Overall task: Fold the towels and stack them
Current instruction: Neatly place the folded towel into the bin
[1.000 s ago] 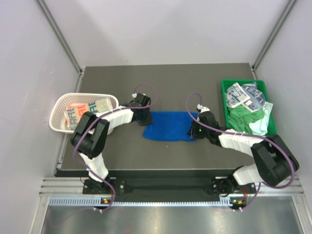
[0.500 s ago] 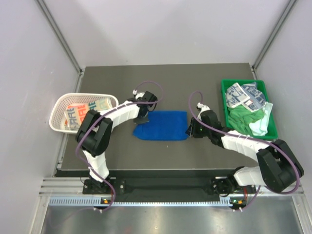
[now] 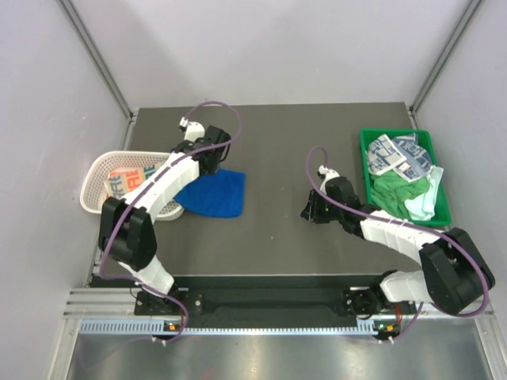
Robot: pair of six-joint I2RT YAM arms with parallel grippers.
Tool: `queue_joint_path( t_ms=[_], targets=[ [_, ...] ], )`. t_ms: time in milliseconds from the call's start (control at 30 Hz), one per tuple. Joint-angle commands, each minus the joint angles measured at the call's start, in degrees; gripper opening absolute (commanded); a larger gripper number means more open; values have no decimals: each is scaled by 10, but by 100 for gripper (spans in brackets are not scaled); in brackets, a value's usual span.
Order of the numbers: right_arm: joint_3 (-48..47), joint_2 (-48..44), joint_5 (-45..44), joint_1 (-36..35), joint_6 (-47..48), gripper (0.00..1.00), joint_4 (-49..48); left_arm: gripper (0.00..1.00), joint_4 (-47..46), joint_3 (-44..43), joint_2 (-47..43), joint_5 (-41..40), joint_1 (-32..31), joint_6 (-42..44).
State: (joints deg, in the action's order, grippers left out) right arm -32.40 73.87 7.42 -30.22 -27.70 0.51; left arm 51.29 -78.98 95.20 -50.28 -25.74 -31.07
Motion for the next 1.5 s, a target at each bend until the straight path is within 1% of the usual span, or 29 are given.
queue_joint_path(
  t_ms=[0,100,167,233,333,367,467,600,733,767,833,1100,1167,1300,1467],
  targets=[
    [-28,-14,9,0,9,29,-7,0,15,-14,-44,-54,34,33],
    [-29,-12,11,-4,9,28,-8,0,0,-5,-72,-50,63,56],
    [-30,-8,11,-5,9,29,-9,0,-35,14,-98,-51,74,86],
    [-30,-5,11,-6,8,28,-11,0,-80,29,-125,-34,102,115],
    [-33,2,12,-10,8,28,-13,0,-116,55,-151,-12,148,151],
    [-34,6,12,-12,8,28,-13,0,-150,63,-158,-9,157,161],
    [-39,13,12,-16,8,28,-10,0,-206,90,-174,10,186,194],
    [-43,19,10,-20,8,27,-10,0,-265,114,-178,21,226,235],
    [-48,25,8,-24,9,27,-8,0,-289,119,-169,40,254,240],
    [-48,25,6,-24,9,27,-9,0,-301,122,-168,53,283,241],
    [-49,25,6,-25,9,27,-9,0,-311,127,-162,62,299,242],
    [-58,30,6,-27,11,27,-7,0,-318,116,-122,103,367,222],
    [-59,34,6,-28,12,27,-8,0,-317,114,-112,124,389,208],
    [-59,38,9,-30,15,27,-9,0,-298,105,-85,127,404,182],
    [-53,32,3,-31,17,27,-8,0,-320,113,-83,129,416,172]
  ],
)
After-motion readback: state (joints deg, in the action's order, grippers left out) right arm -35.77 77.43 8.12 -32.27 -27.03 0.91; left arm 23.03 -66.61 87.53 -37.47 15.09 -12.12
